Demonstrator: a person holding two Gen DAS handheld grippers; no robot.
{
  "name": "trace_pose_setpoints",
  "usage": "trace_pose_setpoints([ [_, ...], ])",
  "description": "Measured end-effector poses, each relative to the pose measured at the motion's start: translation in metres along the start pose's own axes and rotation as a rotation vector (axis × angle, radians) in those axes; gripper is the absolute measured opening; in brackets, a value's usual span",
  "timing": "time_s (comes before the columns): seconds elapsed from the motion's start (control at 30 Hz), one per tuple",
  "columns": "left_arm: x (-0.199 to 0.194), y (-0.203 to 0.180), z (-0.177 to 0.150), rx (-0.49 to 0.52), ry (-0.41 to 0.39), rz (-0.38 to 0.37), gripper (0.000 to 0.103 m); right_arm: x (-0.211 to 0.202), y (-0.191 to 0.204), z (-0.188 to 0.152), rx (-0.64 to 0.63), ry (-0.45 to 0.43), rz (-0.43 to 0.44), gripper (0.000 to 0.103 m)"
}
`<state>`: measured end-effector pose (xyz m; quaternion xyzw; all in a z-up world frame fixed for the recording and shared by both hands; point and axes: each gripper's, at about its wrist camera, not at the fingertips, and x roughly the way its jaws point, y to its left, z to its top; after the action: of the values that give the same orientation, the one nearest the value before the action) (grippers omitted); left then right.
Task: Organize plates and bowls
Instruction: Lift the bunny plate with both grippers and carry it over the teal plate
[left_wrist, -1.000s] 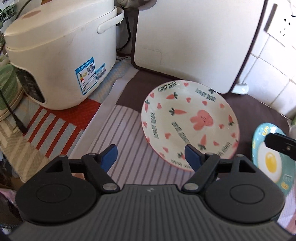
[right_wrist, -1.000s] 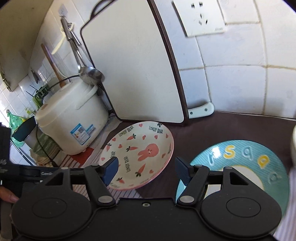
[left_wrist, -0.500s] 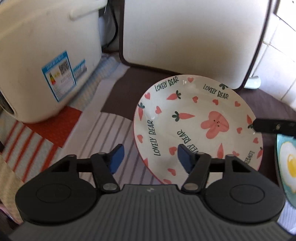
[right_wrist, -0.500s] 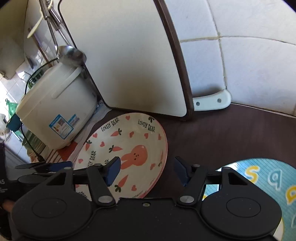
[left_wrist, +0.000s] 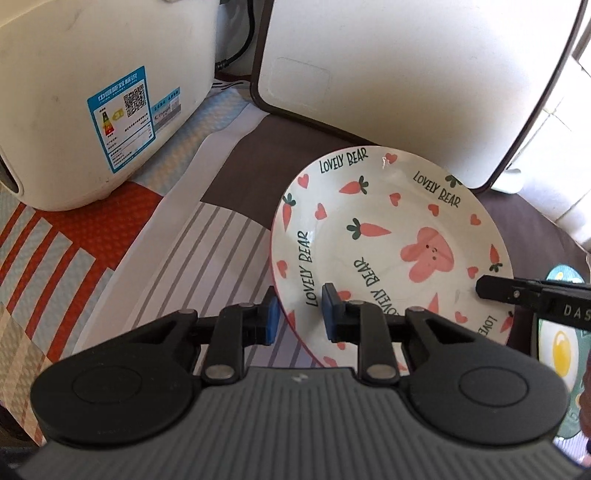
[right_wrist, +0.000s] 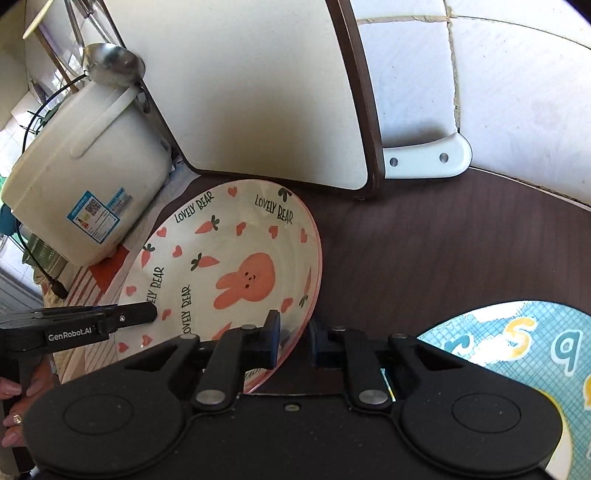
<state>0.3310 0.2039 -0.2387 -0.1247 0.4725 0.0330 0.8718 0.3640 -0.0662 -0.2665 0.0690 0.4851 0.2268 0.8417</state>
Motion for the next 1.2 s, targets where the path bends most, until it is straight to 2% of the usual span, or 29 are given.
trace_pose_setpoints([
  [0.17,0.004,0.007,0.001,-0.062,0.004,-0.037,0.025,0.005,-0.001,0.002,-0.001,-0.002,-0.009,0.020],
  [0.37,0.003,0.006,-0.001,-0.056,-0.008,-0.034,0.027,0.004,0.009,-0.001,-0.047,-0.027,-0.053,0.023],
  [0.5,0.000,0.014,-0.002,-0.068,-0.019,-0.064,0.027,-0.009,0.016,-0.005,-0.082,-0.073,-0.038,0.022],
  [0.67,-0.004,0.021,-0.006,-0.090,-0.008,-0.114,0.027,-0.023,0.013,-0.004,-0.012,-0.097,-0.002,0.022],
  [0.93,-0.031,0.011,-0.002,0.004,-0.030,-0.120,0.027,-0.046,0.016,-0.011,0.048,-0.118,0.036,0.023],
  [1.2,-0.071,-0.022,0.004,0.098,-0.036,-0.186,0.027,-0.104,0.016,-0.029,0.129,-0.208,0.037,0.024],
])
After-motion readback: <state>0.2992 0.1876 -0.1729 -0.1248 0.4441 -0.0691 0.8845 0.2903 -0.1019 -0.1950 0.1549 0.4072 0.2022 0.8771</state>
